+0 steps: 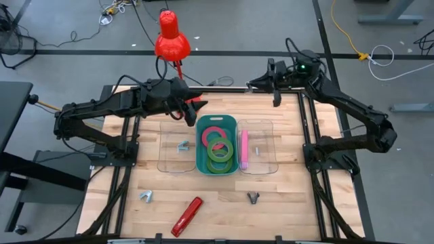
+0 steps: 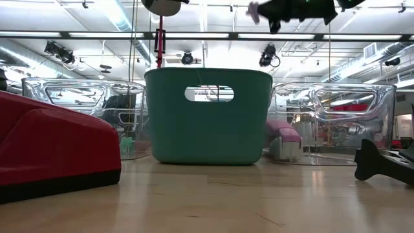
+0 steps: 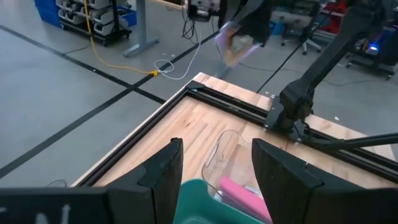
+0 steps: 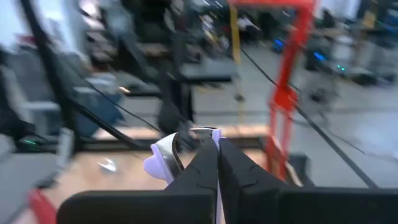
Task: Pick and place Stapler, Stapler remover, tape
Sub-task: Put the top light blue stapler remover into the left transparent bin
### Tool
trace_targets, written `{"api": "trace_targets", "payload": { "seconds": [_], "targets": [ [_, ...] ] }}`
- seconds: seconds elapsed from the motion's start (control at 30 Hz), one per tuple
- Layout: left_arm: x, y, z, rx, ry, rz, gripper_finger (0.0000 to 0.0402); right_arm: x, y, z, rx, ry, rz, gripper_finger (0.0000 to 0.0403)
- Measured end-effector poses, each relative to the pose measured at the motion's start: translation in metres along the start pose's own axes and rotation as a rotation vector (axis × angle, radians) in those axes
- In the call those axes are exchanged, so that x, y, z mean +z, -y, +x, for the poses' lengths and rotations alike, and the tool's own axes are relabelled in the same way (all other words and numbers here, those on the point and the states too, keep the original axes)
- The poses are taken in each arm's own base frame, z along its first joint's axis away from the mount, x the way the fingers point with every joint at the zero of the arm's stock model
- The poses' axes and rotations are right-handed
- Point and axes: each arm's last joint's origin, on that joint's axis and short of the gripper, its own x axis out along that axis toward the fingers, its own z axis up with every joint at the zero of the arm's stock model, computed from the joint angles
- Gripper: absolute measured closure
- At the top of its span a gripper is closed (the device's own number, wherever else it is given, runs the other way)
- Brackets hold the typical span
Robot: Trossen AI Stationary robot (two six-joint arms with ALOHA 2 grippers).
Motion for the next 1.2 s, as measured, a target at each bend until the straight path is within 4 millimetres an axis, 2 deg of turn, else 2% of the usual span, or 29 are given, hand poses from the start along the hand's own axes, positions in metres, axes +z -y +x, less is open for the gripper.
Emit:
{"api": "trace_targets", "payload": {
  "seconds": [0.33,0.7,0.9,1.2],
  "targets": [
    [-0.001,0.011,-0.003,-0.044,0.013,0.034,0.0207,0.027,-0.024,0.009,0.223,0.186,-0.033,0.0403],
    [0.018,0.021,0.001,-0.09,0.238,0.201,0.0207,0.037,-0.047,0.022,0.283,0.261,-0.003,0.0403],
    [0.025,0.03,0.012,-0.202,0.334,0.213,0.0207,0.038,-0.059,0.031,0.269,0.282,0.019,0.0403],
    [0.019,0.041,0.033,-0.348,0.345,0.218,0.0207,0.038,-0.076,0.04,0.303,0.29,0.028,0.0403]
  ]
}}
